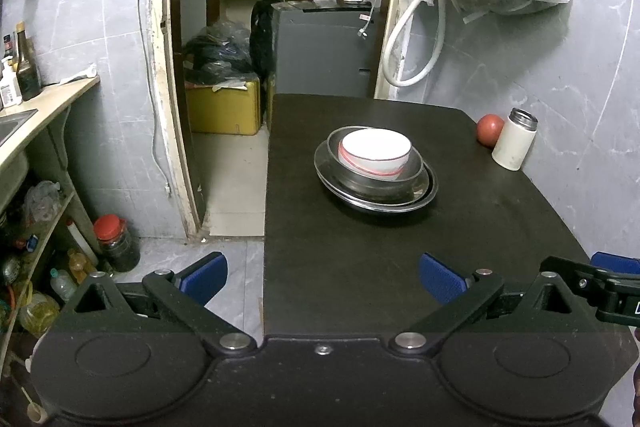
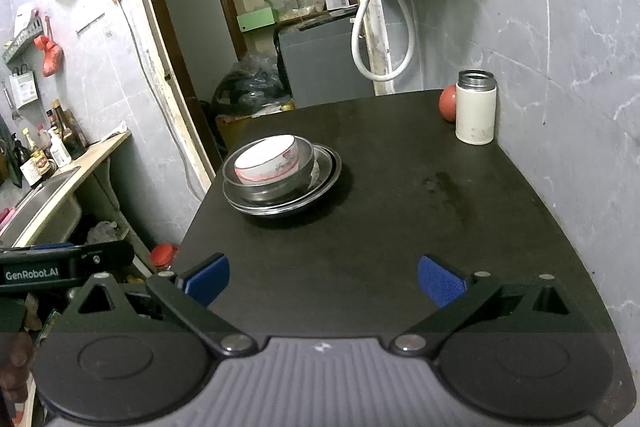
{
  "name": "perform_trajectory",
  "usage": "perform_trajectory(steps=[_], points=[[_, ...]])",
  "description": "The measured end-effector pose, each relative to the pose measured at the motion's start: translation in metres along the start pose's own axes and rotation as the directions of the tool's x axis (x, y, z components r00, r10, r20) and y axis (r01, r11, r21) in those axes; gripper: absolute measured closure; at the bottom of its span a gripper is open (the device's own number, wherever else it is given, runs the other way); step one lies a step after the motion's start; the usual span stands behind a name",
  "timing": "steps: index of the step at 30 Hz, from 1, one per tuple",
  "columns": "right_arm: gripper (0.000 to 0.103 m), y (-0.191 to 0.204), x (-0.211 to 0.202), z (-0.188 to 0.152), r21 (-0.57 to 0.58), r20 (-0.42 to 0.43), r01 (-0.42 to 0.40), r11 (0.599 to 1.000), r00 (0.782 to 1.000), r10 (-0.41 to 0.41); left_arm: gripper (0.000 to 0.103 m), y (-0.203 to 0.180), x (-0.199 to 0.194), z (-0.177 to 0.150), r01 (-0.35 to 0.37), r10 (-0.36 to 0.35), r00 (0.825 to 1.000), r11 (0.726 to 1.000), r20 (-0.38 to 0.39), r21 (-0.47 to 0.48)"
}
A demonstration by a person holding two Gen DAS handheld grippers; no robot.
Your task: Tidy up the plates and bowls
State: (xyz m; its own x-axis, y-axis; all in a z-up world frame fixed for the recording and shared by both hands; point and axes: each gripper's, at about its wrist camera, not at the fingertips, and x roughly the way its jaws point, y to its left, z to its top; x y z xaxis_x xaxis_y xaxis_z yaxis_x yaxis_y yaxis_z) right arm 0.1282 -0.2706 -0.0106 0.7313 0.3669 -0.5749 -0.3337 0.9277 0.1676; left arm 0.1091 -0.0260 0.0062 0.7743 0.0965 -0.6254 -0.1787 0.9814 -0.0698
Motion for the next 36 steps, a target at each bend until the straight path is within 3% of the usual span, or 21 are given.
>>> perform_trajectory(steps=[36], points=[[0.000, 0.0029, 0.0083, 0.0008, -0.007, -0.022, -0.022, 1.000, 1.000, 0.022, 0.001, 0.0036, 0.0029, -0.0020, -0.012, 0.012, 1.000, 1.000, -0.014, -0.003]])
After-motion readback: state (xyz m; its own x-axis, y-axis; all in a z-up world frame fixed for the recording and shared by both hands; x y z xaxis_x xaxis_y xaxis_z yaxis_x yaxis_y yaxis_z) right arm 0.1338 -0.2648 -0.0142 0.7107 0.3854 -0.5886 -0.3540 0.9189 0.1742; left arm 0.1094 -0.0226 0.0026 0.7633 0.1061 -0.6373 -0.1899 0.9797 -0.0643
